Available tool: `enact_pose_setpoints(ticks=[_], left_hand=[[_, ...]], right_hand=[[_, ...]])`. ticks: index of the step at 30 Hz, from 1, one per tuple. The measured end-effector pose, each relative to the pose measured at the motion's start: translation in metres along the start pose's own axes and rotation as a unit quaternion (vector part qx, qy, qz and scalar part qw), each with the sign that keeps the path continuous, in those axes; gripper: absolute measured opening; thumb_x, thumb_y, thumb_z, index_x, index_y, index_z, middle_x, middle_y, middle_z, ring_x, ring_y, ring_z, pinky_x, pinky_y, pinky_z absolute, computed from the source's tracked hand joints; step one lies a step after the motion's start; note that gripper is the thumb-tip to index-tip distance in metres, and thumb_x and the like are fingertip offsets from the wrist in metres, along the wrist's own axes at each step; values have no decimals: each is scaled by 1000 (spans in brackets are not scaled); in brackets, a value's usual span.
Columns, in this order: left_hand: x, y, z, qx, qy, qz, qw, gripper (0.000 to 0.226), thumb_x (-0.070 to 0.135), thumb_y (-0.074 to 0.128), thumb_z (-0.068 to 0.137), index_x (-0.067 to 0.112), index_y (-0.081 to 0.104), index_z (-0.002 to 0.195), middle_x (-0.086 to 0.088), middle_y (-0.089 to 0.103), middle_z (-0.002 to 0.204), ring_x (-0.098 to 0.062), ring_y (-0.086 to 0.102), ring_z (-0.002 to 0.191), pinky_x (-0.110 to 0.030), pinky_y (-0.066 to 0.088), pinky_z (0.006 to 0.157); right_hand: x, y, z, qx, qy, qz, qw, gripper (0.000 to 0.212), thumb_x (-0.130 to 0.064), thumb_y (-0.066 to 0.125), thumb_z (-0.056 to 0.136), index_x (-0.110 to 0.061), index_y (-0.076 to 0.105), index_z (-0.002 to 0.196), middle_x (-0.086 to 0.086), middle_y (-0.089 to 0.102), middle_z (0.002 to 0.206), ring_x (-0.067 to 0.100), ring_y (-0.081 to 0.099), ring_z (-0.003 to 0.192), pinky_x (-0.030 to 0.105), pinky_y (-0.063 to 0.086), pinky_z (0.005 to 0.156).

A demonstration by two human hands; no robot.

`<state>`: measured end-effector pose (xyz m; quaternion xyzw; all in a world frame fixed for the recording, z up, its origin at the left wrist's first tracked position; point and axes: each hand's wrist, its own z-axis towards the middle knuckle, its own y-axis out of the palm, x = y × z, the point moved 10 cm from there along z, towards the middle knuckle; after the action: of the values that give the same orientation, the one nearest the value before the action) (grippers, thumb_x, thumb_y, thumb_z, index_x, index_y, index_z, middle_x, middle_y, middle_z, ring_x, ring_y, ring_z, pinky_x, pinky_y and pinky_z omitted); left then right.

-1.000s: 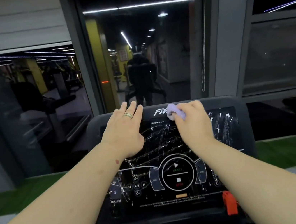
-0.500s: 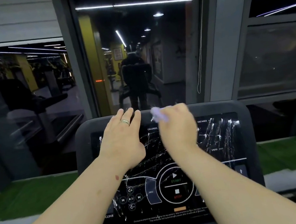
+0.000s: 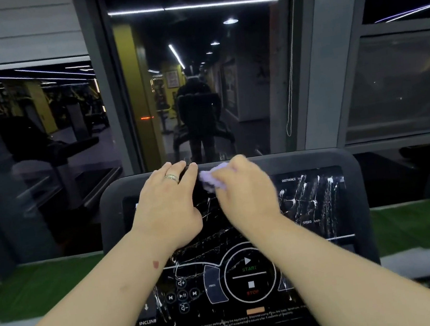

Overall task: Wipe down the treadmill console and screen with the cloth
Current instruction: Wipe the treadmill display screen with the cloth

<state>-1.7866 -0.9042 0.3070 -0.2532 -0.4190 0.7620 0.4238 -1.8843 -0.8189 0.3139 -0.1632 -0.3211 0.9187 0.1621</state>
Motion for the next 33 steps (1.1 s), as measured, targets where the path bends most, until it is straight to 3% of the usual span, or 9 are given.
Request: enact_pose_setpoints(ticks=[4, 6, 9, 12, 17, 22, 25, 30, 33], left_hand=[[1, 0, 0, -10, -16, -10, 1000, 81, 26, 53, 87, 23, 22, 161, -3, 24, 166, -26, 16, 154, -38, 16, 125], [3, 3, 0, -11, -19, -7, 1000, 81, 27, 54, 86, 22, 22, 161, -3, 24, 166, -27, 15, 154, -39, 18, 124], [1, 6, 1, -2, -23, 6, 1000, 81, 26, 57, 80, 17, 33, 157, -9, 35, 160, -32, 25, 150, -43, 27, 120], [1, 7, 1, -1, -19, 12, 1000, 84, 25, 59, 78, 20, 33, 158, -12, 37, 158, -34, 28, 148, -47, 30, 118], [16, 9, 11, -32, -33, 55, 997, 84, 39, 52, 88, 40, 12, 161, -14, 28, 160, -36, 21, 148, -45, 21, 123], [14, 7, 19, -39, -24, -10, 999, 82, 26, 58, 86, 37, 23, 159, -2, 31, 161, -26, 23, 148, -40, 26, 121], [13, 8, 16, -44, -27, -14, 999, 83, 27, 59, 87, 37, 20, 160, -1, 27, 162, -24, 19, 149, -39, 25, 121], [15, 8, 14, -58, -27, -15, 998, 85, 24, 56, 89, 37, 13, 161, -3, 19, 165, -26, 11, 153, -39, 20, 124], [14, 7, 14, -74, -21, -28, 997, 84, 20, 52, 91, 38, 10, 161, -1, 14, 168, -24, 4, 156, -39, 13, 126]], right_hand=[[103, -31, -17, 56, 191, 34, 979, 24, -23, 44, 88, -34, 64, 82, -8, 46, 88, 22, 55, 79, 31, 34, 59], [96, -30, -19, 92, 241, 43, 965, 26, -17, 46, 86, -30, 69, 82, -7, 49, 90, 21, 55, 78, 30, 32, 57], [13, 0, -12, 23, 66, 26, 997, 23, -9, 49, 75, -25, 65, 78, -1, 55, 84, 28, 50, 69, 32, 37, 57], [23, -9, -16, 5, -73, -30, 997, 18, -16, 55, 76, -30, 66, 80, -3, 59, 86, 30, 53, 69, 37, 47, 62], [103, -42, -24, 70, 121, 13, 990, 19, -8, 56, 76, -24, 67, 74, -4, 49, 82, 30, 53, 71, 39, 50, 64], [54, -26, -29, 12, -88, -1, 996, 24, -2, 68, 68, -25, 72, 73, -4, 50, 76, 30, 55, 62, 35, 50, 58], [92, -41, -14, 25, 58, 12, 998, 22, -7, 60, 76, -25, 72, 77, -5, 50, 79, 28, 55, 71, 33, 48, 60], [30, -11, -38, -47, -70, 8, 996, 19, -10, 56, 74, -27, 66, 76, -4, 55, 76, 28, 53, 68, 37, 50, 60], [74, -35, -24, -7, 30, 39, 999, 20, -9, 62, 82, -26, 72, 78, -9, 44, 70, 24, 55, 75, 36, 51, 62]])
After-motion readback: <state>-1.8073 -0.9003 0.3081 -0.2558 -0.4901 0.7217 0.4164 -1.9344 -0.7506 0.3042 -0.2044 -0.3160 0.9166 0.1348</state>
